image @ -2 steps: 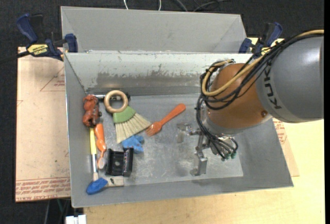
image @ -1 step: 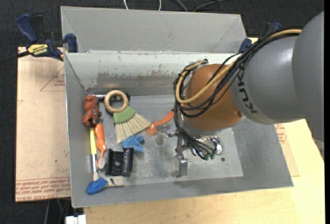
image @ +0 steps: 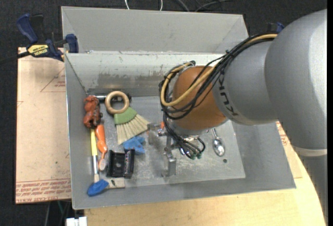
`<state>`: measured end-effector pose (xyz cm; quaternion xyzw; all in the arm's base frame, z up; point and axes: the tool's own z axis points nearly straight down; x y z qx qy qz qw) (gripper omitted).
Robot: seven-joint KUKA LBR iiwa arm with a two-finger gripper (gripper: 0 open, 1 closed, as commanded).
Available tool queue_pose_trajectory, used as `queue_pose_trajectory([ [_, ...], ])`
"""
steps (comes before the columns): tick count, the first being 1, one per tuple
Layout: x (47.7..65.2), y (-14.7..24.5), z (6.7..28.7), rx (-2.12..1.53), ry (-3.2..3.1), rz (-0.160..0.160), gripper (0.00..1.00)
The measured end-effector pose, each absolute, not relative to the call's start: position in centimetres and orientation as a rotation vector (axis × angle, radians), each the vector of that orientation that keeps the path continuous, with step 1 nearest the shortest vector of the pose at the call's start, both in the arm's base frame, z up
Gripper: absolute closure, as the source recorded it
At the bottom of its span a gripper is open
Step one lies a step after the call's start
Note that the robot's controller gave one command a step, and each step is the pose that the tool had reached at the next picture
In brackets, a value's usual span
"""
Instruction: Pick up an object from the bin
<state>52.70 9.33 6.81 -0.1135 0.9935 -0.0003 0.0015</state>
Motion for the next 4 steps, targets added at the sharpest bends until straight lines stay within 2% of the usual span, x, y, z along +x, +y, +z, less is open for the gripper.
queue_pose_trajectory([
  [1, 55.1, 17.4, 7.1, -0.201, 3.126, 0.014, 1.0],
  [3, 55.1, 17.4, 7.2, -0.201, 3.125, 0.014, 1.0],
  [4, 54.8, 17.3, 9.9, -0.203, 3.137, 0.01, 1.0],
])
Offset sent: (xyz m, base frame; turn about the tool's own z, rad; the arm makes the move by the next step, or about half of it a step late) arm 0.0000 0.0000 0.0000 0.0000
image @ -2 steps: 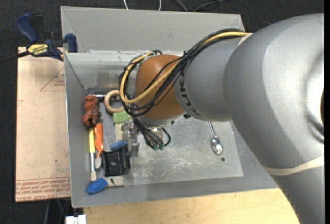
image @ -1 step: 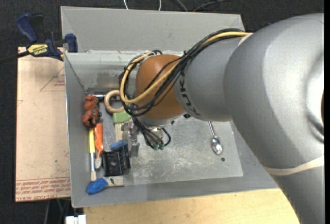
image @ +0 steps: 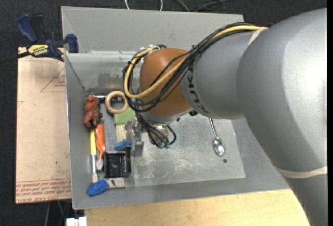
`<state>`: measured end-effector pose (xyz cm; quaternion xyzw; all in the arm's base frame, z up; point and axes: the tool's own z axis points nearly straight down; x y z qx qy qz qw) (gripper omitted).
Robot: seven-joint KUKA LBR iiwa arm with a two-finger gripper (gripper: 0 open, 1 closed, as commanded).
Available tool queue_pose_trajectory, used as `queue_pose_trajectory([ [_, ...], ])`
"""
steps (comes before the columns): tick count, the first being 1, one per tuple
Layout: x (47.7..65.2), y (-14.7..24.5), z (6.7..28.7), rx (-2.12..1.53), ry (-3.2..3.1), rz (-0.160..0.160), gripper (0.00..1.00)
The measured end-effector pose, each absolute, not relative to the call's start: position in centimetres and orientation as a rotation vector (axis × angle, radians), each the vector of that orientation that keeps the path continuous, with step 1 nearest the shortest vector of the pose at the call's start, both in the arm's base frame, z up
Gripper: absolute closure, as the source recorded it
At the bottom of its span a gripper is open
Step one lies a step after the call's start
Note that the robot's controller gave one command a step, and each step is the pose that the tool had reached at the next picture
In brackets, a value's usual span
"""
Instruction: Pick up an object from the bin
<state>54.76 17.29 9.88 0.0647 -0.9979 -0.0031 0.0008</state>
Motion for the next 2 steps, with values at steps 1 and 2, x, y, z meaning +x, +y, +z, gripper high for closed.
queue_pose_trajectory([
  [1, 55.0, 17.4, 13.0, 0.205, -3.143, -0.014, 1.0],
  [2, 54.9, 17.4, 15.7, 0.206, -3.137, -0.012, 1.0],
])
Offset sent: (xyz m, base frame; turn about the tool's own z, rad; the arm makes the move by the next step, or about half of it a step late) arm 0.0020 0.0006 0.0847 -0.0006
